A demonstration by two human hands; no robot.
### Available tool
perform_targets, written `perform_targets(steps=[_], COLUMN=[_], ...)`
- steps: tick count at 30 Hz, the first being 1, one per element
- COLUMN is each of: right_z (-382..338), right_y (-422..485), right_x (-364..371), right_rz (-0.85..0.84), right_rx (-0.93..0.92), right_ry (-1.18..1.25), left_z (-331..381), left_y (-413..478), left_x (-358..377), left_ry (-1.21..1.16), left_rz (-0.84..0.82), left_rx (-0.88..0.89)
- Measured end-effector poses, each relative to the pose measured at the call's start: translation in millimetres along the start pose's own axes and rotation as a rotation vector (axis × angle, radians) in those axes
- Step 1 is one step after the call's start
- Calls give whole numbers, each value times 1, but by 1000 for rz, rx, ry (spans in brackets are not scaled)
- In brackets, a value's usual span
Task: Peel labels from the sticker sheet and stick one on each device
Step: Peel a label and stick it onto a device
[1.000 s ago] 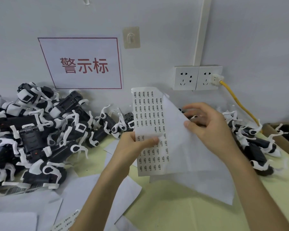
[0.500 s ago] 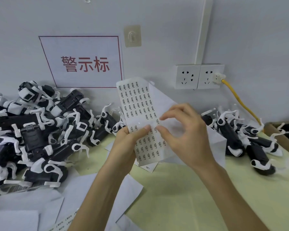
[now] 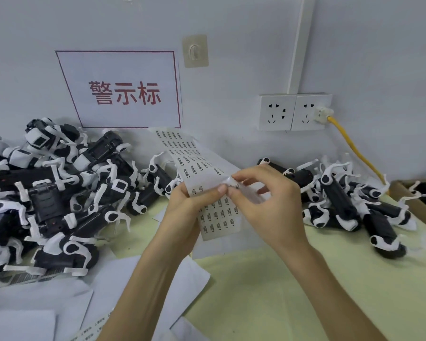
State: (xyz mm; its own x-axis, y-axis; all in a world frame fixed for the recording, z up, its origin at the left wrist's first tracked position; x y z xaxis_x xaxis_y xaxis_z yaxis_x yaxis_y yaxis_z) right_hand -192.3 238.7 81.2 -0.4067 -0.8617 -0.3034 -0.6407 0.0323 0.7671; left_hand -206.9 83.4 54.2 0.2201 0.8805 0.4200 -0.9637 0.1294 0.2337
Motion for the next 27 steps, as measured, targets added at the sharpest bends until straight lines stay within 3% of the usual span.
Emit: perform_targets(steps=[15,22,27], right_z=[9,14,18], right_y=[4,13,21], right_x=[-2,-18,-38], right_rz=[-139,-181,-81], right_rx=[150,208,253], right_ry=[114,151,291], left_z=[3,-5,-20], left_y=[1,-1,-3], left_x=[-9,0,8], left_ry=[240,181,-32], left_rz=[55,40,3], left_rx=[10,-47,-190])
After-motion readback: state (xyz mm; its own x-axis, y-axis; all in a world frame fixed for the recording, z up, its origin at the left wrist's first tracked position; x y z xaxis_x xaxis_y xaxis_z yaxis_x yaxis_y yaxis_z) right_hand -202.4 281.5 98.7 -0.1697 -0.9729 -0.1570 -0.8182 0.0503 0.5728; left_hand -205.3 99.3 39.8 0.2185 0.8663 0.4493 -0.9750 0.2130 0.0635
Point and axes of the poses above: each hand's wrist, its own y-axis towards the middle knuckle, its own x-axis out of the palm, z = x × y, the point moved 5 cm from there along y, towards the middle knuckle, and after that the axes turned 2 degrees about -y, right-handed, at the moved point
